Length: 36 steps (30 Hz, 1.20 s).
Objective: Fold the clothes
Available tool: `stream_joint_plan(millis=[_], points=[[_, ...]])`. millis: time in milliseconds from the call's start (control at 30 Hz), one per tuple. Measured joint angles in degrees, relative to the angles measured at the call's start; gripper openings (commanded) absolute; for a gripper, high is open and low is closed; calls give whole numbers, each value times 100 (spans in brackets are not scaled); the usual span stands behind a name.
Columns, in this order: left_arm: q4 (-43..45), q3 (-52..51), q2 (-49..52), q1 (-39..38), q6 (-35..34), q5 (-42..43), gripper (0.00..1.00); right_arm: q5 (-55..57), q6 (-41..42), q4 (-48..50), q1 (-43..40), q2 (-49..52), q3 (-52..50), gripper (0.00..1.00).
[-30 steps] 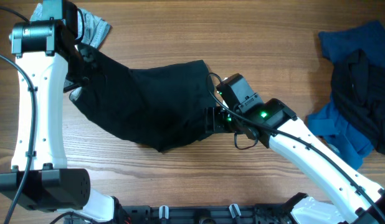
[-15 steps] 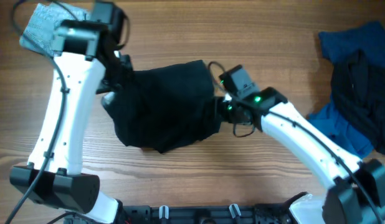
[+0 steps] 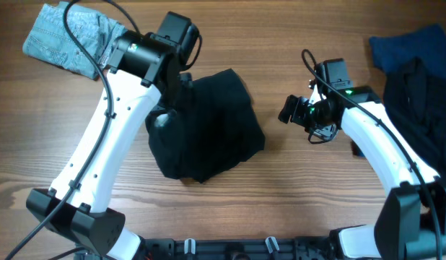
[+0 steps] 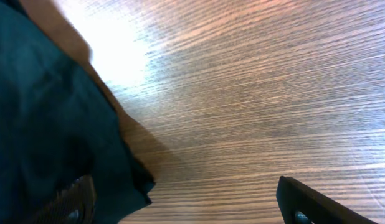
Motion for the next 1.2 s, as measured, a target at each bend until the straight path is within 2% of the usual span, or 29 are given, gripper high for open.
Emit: stream_joint_plan(millis=[133,433,800,1100,1200], points=[[280,0,0,-173,-144,221,5,-28,-59,107,0,363,0,94],[813,0,0,-529,-557,540,7,-31,-76,208,0,1252,0,95],[1596,11,302,-1075,-946,645,13,-271,-232,216,0,1268,0,95],[2229,13,1045,-1346,-1045,905,9,-291,-232,142,0,1268,0,95],[2275,13,1084,-1381,-1045,946,13,-289,-232,114,0,1268,0,95]])
